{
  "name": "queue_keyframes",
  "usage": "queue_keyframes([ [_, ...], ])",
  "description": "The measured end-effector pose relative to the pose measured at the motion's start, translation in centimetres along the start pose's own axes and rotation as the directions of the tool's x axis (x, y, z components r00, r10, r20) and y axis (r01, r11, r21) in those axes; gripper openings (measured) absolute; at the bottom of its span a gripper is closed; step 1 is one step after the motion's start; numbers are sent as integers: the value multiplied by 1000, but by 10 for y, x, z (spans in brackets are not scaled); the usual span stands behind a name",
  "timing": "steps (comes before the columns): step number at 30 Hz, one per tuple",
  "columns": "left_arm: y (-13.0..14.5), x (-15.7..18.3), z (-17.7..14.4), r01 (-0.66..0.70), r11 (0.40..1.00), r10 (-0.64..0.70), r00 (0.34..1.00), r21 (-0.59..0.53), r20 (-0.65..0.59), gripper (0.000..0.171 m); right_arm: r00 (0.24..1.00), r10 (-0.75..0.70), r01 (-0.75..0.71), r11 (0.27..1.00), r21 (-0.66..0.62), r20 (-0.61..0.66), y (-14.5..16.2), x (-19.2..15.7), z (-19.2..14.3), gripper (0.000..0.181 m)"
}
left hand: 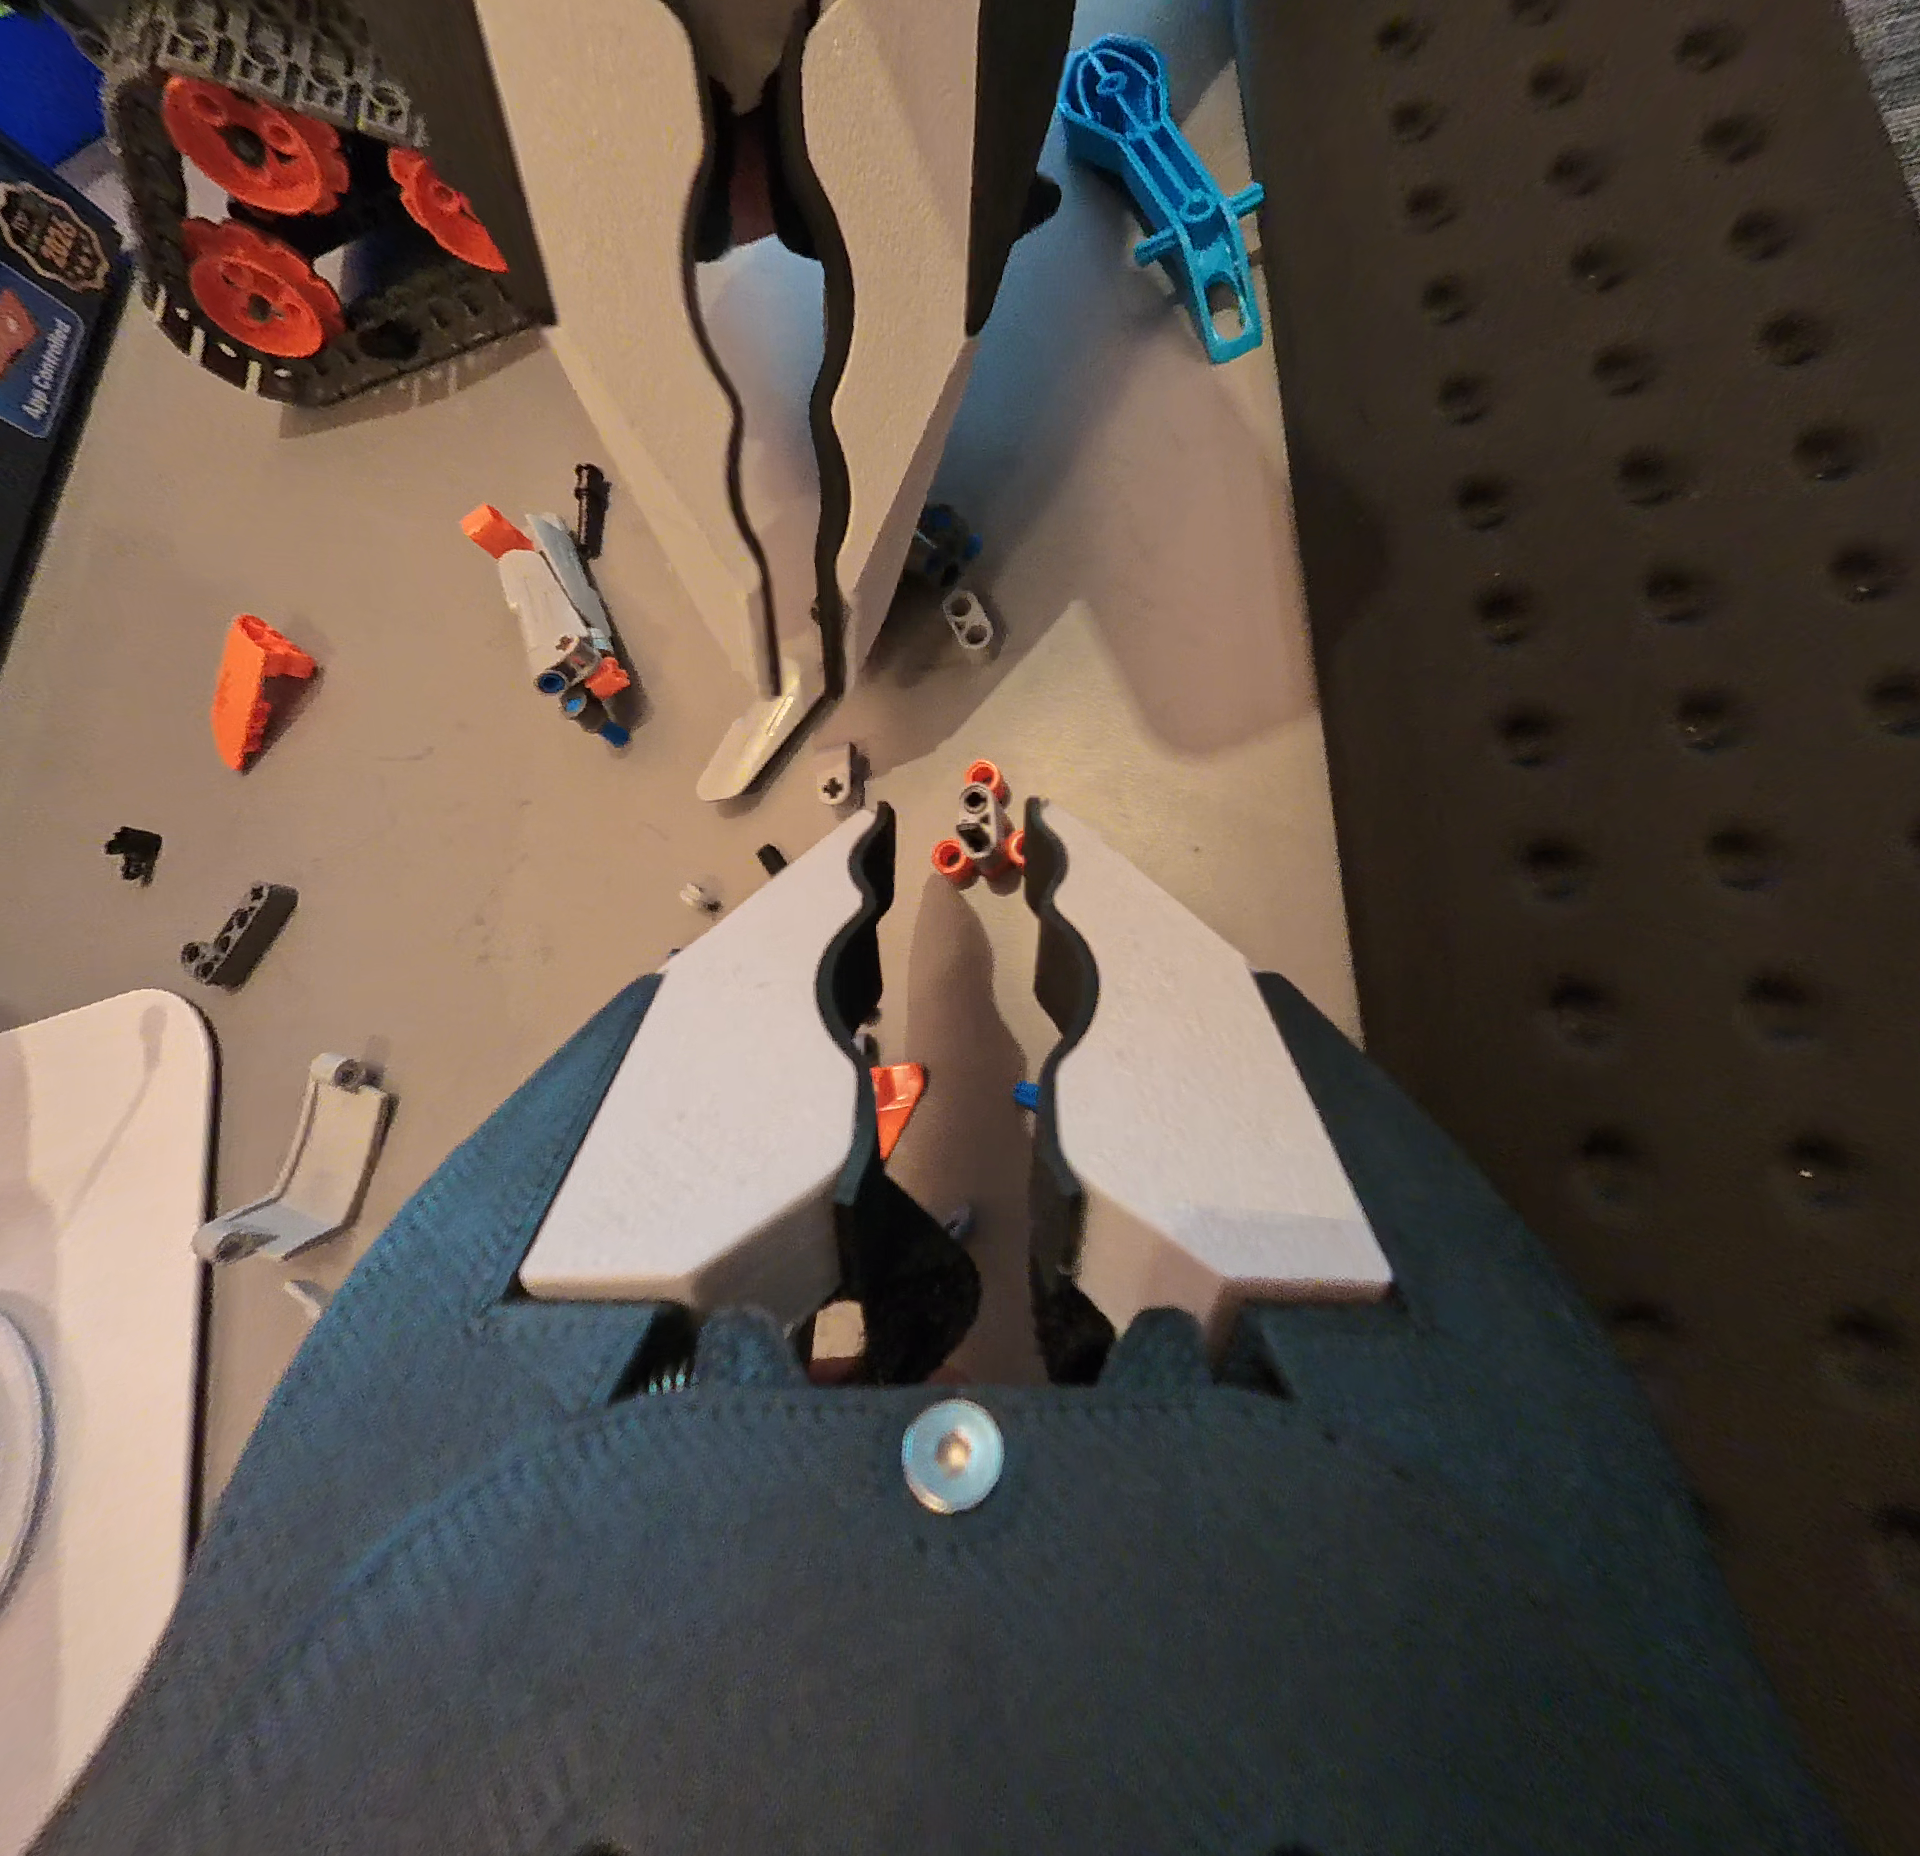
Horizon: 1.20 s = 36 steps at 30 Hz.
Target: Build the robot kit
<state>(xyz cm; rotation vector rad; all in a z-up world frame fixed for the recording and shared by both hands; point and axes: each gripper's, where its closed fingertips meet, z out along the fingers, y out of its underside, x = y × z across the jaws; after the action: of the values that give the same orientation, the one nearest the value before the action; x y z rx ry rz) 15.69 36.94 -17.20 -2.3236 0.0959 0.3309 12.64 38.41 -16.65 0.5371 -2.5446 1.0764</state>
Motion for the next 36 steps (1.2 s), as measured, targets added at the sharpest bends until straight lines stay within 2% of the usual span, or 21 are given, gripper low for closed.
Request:
queue_keyframes([
  [4,-8,-7,-7,-21,999,19,999,39,50,13,1000,6,-6,1000,21,-12,-3,3,-3,0],
  [11,-7,-10,-7,-26,999,23,998,46,64,0,1000,9,-9,1000,21,-29,-2,7,-5,0],
  [27,-4,-26,-10,21,996,-30,994,90,104,0,995,41,-37,998,50,-93,-3,26,-20,7],
  [36,-3,-30,-11,24,995,-36,991,95,125,0,994,63,-57,996,62,-88,-3,28,-21,8],
])
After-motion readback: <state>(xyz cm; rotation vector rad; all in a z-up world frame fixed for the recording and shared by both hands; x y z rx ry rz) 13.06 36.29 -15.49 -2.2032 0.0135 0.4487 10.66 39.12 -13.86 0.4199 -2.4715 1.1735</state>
